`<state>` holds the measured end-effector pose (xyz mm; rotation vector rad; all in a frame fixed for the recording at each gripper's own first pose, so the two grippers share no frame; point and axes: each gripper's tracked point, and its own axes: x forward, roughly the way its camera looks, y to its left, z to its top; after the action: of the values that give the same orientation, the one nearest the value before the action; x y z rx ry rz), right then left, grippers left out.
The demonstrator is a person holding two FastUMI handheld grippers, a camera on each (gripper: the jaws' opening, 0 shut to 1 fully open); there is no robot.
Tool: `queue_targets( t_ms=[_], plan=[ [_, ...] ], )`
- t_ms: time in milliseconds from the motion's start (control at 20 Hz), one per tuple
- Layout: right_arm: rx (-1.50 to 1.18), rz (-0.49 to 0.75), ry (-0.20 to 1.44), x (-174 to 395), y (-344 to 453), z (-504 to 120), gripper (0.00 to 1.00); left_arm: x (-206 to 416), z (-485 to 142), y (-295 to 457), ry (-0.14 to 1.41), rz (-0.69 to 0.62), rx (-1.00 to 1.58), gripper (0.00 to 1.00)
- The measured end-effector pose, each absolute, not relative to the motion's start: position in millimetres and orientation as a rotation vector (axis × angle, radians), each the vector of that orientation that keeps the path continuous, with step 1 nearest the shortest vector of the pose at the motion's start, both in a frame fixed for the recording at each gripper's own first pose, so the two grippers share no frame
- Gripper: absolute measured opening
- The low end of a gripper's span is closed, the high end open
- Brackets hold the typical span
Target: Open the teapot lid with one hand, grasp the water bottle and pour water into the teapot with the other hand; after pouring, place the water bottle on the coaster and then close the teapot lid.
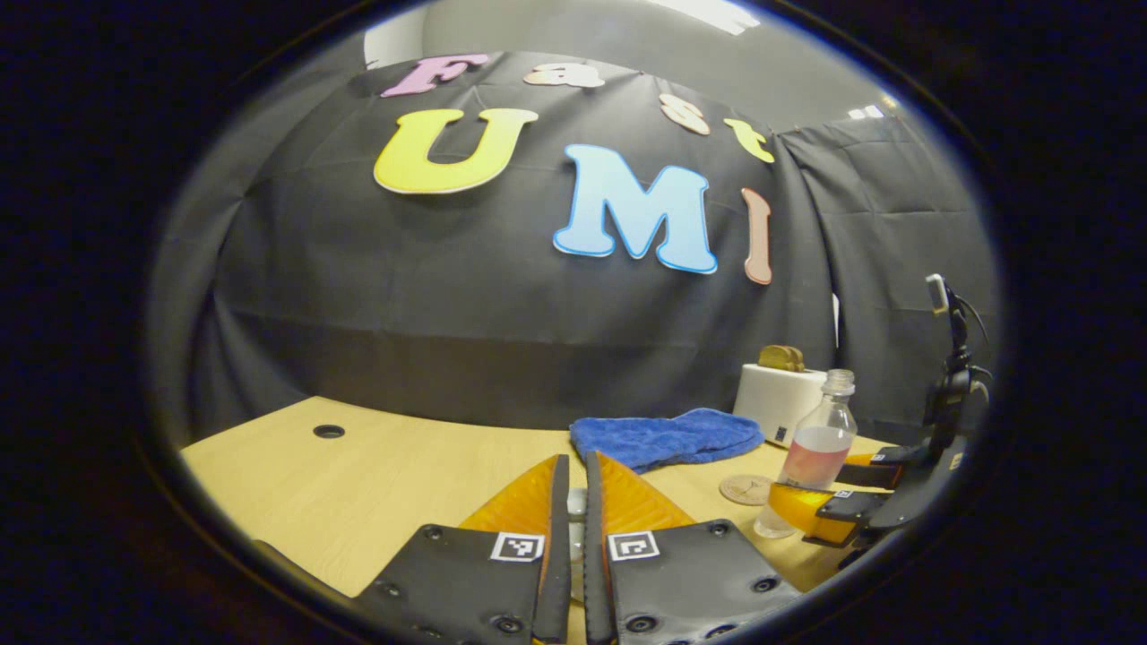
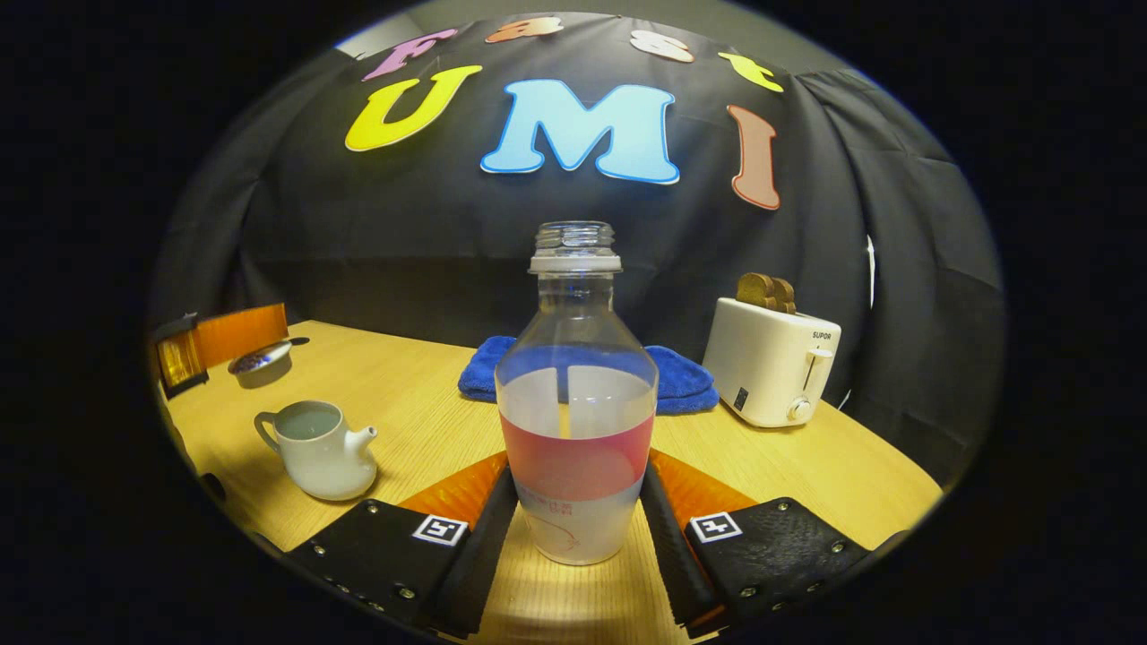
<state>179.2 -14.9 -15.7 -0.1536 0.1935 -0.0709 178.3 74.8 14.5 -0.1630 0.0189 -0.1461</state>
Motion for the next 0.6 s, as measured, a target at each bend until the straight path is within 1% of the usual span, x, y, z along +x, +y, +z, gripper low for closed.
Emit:
queue_targets(
  t_ms=[150,200,350,400,550,600],
  plan=[
    [-0.264,-0.087,0.171,176.0,-8.4,-11.2,0.75,183.7,3.5,107.0,0.030,-0.085,-0.176,0.12],
    [-0.318,-0.095,0.162,175.2,-5.0,-9.0,0.75,185.8,-0.2,114.1,0.037,-0.078,-0.192,0.14],
    [-0.515,-0.118,0.140,176.1,5.8,-7.4,0.75,188.6,-8.3,124.7,0.055,-0.068,-0.257,0.12],
    [-0.579,-0.125,0.139,176.3,9.1,-8.7,0.75,190.6,-10.0,133.2,0.052,-0.056,-0.253,0.14],
    [-0.745,-0.114,0.126,176.6,22.9,-13.2,0.75,188.6,-6.0,140.6,0.031,-0.053,-0.247,0.14],
    [-0.802,-0.114,0.129,177.7,26.0,-14.9,0.75,189.9,-7.0,143.5,0.026,-0.048,-0.245,0.12]
  ],
)
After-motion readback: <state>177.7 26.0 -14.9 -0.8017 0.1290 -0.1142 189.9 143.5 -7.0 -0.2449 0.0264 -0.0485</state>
